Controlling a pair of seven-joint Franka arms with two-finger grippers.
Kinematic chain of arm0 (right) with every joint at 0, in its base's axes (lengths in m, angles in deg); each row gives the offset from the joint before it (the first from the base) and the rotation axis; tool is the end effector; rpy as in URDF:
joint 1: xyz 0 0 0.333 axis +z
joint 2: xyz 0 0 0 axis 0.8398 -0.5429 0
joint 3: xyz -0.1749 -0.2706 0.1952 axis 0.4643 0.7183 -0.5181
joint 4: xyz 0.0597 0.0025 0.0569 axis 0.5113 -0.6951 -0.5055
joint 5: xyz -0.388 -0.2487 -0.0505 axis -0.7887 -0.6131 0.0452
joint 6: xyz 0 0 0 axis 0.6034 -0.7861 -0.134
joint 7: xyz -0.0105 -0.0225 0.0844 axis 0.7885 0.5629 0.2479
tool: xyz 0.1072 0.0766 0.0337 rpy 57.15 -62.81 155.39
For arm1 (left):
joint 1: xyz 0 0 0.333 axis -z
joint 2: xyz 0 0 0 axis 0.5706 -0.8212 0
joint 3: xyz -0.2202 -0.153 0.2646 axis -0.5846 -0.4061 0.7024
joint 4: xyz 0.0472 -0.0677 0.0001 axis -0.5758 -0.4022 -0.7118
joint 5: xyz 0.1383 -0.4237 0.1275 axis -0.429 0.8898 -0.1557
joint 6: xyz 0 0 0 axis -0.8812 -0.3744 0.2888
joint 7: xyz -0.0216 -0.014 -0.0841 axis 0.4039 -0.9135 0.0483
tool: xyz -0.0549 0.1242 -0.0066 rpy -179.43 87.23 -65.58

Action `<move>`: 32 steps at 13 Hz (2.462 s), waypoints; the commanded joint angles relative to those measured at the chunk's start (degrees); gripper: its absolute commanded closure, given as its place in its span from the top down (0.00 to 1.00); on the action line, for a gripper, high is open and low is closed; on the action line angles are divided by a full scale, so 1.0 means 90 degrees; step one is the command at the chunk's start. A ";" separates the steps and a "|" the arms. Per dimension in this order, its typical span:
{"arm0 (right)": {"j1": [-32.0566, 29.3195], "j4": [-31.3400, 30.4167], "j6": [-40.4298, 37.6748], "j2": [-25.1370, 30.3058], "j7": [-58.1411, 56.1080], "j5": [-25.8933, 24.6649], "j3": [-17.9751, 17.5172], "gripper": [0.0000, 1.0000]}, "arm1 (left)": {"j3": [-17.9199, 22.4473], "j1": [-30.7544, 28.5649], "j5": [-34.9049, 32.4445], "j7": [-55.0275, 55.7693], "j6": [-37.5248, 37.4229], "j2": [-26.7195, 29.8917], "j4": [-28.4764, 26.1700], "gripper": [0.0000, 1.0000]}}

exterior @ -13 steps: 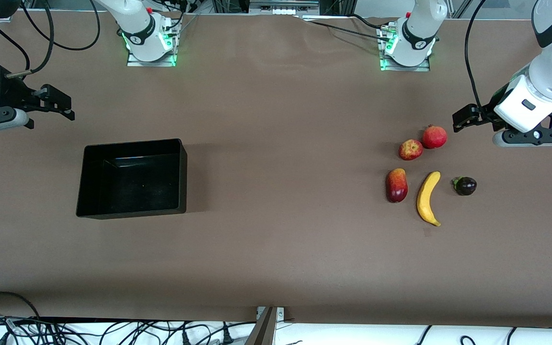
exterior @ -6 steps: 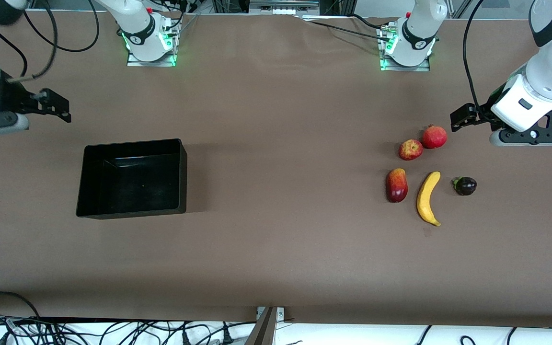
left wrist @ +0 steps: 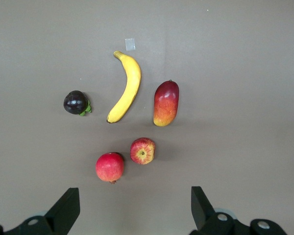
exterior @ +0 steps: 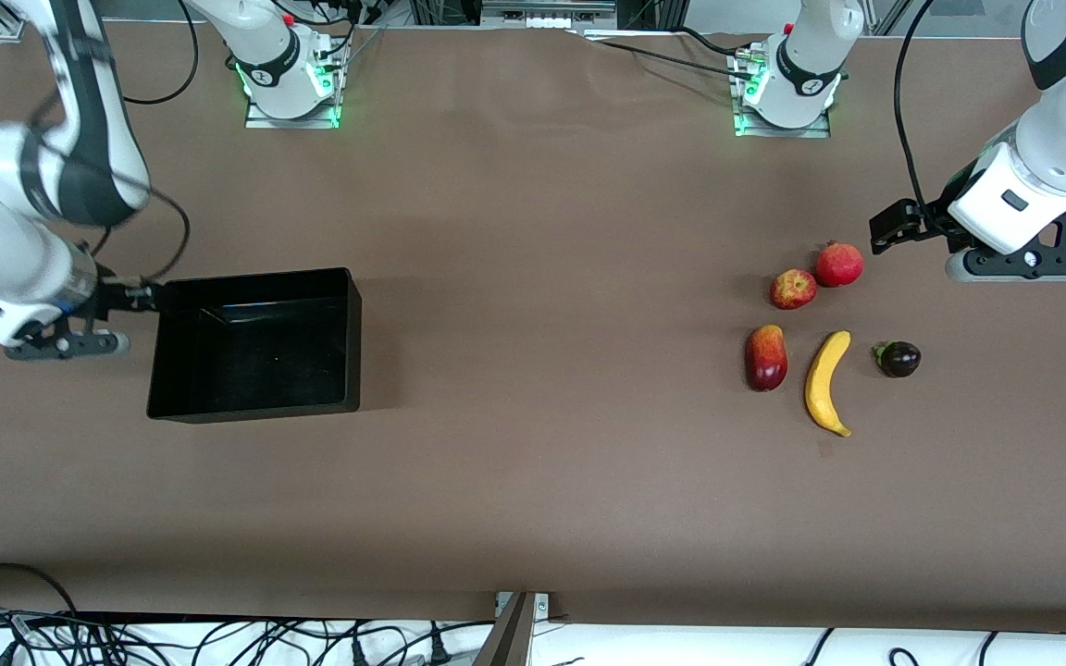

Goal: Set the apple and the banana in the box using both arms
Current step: 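Move the right gripper down to the side wall of the black box, then push the black box with the right gripper toward the fruit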

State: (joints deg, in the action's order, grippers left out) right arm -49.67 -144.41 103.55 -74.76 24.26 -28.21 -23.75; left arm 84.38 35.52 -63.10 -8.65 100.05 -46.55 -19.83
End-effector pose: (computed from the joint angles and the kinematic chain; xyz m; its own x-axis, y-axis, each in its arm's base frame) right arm 0.6701 -0.0607 0.3283 0.9896 0.0856 -0.1160 0.0998 -0.9873 0.1235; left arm 0.6263 -0.0680 0.5811 0.9961 0.0340 -0.0815 0.0333 -0.9994 -0.0097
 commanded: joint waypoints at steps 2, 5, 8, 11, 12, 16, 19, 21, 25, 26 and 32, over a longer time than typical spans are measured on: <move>-0.0232 -0.0153 0.0598 -0.0500 0.0098 0.0104 0.0030 1.00 | -0.0002 -0.0013 0.0077 -0.0128 -0.0145 -0.0056 0.0166 1.00; -0.0291 -0.0523 0.0949 -0.0570 0.0068 0.0310 0.0030 0.67 | -0.0012 -0.0013 0.0068 -0.0118 -0.0145 -0.0056 0.0176 1.00; -0.0320 -0.0602 0.0979 -0.0599 0.0029 0.0320 0.0030 0.46 | -0.0002 -0.0013 0.0077 -0.0128 -0.0145 -0.0056 0.0176 1.00; -0.0321 -0.0719 0.1058 -0.0609 0.0029 0.0417 0.0030 0.07 | -0.0002 -0.0013 0.0087 -0.0128 -0.0145 -0.0066 0.0166 1.00; -0.0330 -0.0719 0.1058 -0.0628 0.0029 0.0456 0.0020 0.00 | -0.0002 -0.0013 0.0078 -0.0128 -0.0145 -0.0066 0.0166 1.00; -0.0253 -0.0515 0.0960 -0.0580 0.0069 0.0592 -0.0097 0.00 | -0.0002 -0.0023 0.0077 -0.0118 -0.0135 -0.0066 0.0176 1.00; -0.0146 0.0429 0.0037 -0.0521 0.0271 0.0992 -0.1012 0.00 | -0.0002 -0.0042 0.0077 -0.0128 -0.0135 -0.0075 0.0166 1.00; 0.0408 0.1240 -0.0493 -0.0657 0.1332 0.1131 -0.1366 0.00 | -0.0002 -0.0052 0.0077 -0.0127 -0.0145 -0.0066 0.0166 1.00; 0.2078 0.2169 -0.0544 -0.1320 0.3666 0.1179 -0.1386 0.00 | -0.0002 -0.0062 0.0068 -0.0128 -0.0214 -0.0065 0.0176 1.00; 0.2488 0.2510 -0.0534 -0.1602 0.4242 0.1324 -0.1386 0.00 | -0.0002 -0.0062 0.0077 -0.0108 -0.0204 -0.0075 0.0186 1.00; 0.4101 0.3206 0.1015 -0.2805 0.5946 0.1550 -0.1386 0.00 | -0.0002 -0.0091 0.0224 -0.0128 -0.0223 -0.0075 0.0176 1.00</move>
State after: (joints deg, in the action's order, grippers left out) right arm -15.09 -118.55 108.84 -96.99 75.37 -15.67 -37.01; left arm 84.48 35.23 -62.84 -8.65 99.46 -46.59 -19.81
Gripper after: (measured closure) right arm 0.943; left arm 0.000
